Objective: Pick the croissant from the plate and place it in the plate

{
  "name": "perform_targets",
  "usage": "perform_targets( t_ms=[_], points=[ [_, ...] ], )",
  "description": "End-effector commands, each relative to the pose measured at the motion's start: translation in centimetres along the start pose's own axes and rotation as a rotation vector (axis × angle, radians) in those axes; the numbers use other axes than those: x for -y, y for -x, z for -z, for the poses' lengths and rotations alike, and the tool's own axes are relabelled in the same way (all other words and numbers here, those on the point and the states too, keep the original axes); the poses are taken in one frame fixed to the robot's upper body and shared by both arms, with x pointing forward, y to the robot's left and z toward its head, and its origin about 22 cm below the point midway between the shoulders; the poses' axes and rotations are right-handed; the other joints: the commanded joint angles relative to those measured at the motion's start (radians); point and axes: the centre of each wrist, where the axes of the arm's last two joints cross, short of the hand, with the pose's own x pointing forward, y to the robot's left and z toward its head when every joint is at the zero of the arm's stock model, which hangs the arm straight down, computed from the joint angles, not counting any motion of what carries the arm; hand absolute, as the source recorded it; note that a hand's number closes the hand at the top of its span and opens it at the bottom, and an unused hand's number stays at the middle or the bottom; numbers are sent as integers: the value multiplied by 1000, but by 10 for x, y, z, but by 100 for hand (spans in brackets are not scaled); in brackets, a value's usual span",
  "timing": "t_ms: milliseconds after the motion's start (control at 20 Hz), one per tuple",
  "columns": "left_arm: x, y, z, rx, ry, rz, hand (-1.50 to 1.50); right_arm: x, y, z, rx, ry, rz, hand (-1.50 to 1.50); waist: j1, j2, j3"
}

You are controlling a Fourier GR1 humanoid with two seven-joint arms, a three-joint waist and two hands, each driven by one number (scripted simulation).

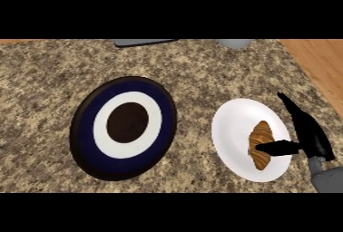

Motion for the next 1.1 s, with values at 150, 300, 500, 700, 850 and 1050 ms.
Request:
perform_targets(
  t_ms=[150,300,500,700,850,1050],
  points=[
    [15,-118,32,630,23,-218,0,-10,16,-4,-211,-186,-190,-150,-29,17,-10],
    [16,-120,33,655,32,-235,0,-12,12,-2,-259,-223,-234,-150,-25,21,-7],
    [14,-121,35,671,35,-252,0,-7,3,4,-308,-228,-304,-150,-26,19,-5],
    [15,-119,37,684,44,-269,0,0,3,8,-384,-229,-380,-150,-35,18,-4],
    [13,-121,39,700,41,-281,0,-3,0,9,-433,-262,-422,-150,-33,24,0],
    [12,-119,41,714,42,-288,0,-3,-7,13,-490,-273,-437,-150,-29,24,3]
  ],
)
